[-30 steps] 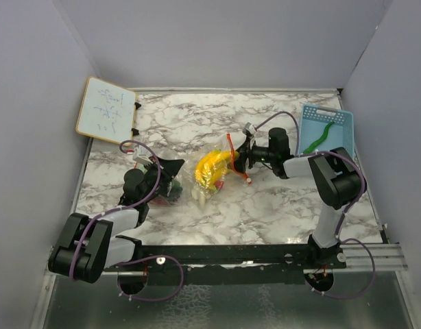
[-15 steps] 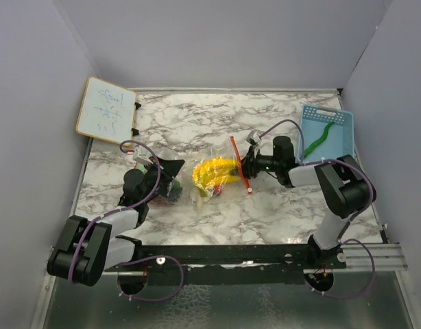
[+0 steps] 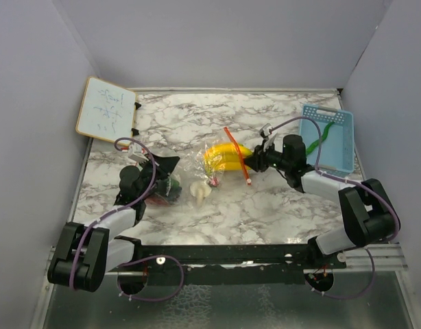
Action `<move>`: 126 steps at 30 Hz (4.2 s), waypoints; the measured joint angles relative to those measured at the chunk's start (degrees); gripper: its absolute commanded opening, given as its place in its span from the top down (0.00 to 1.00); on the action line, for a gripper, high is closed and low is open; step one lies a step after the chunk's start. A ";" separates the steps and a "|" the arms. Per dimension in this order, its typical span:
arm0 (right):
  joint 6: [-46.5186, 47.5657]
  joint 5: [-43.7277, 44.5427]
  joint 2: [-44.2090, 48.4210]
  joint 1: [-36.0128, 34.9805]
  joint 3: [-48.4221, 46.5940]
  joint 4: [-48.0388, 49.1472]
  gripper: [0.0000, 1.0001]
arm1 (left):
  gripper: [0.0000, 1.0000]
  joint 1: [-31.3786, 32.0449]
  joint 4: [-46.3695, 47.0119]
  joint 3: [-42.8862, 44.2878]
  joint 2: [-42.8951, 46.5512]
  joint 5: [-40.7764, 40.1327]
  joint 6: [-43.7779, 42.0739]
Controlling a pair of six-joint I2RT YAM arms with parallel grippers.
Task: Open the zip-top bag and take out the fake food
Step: Pick up the fake fruit from the zipper food storage bag, then place the fake fruit in the bin.
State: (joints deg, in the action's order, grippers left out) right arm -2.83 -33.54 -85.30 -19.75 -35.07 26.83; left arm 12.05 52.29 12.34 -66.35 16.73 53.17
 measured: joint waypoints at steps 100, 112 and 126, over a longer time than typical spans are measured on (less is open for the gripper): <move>-28.39 45.68 17.88 21.81 6.58 5.64 0.30 | 1.00 -2.73 -3.50 0.07 2.71 3.23 -1.66; -20.61 22.03 6.88 10.91 0.26 1.97 0.68 | 1.00 -2.73 -3.13 0.07 2.05 3.58 -1.68; -24.46 5.44 -15.65 1.70 -1.16 15.32 0.92 | 1.00 -2.73 -4.66 0.50 2.03 5.14 -2.56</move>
State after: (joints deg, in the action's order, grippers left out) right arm -27.29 -28.10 -100.95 -18.04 -36.23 42.15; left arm 9.32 47.64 12.84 -64.31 21.87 50.61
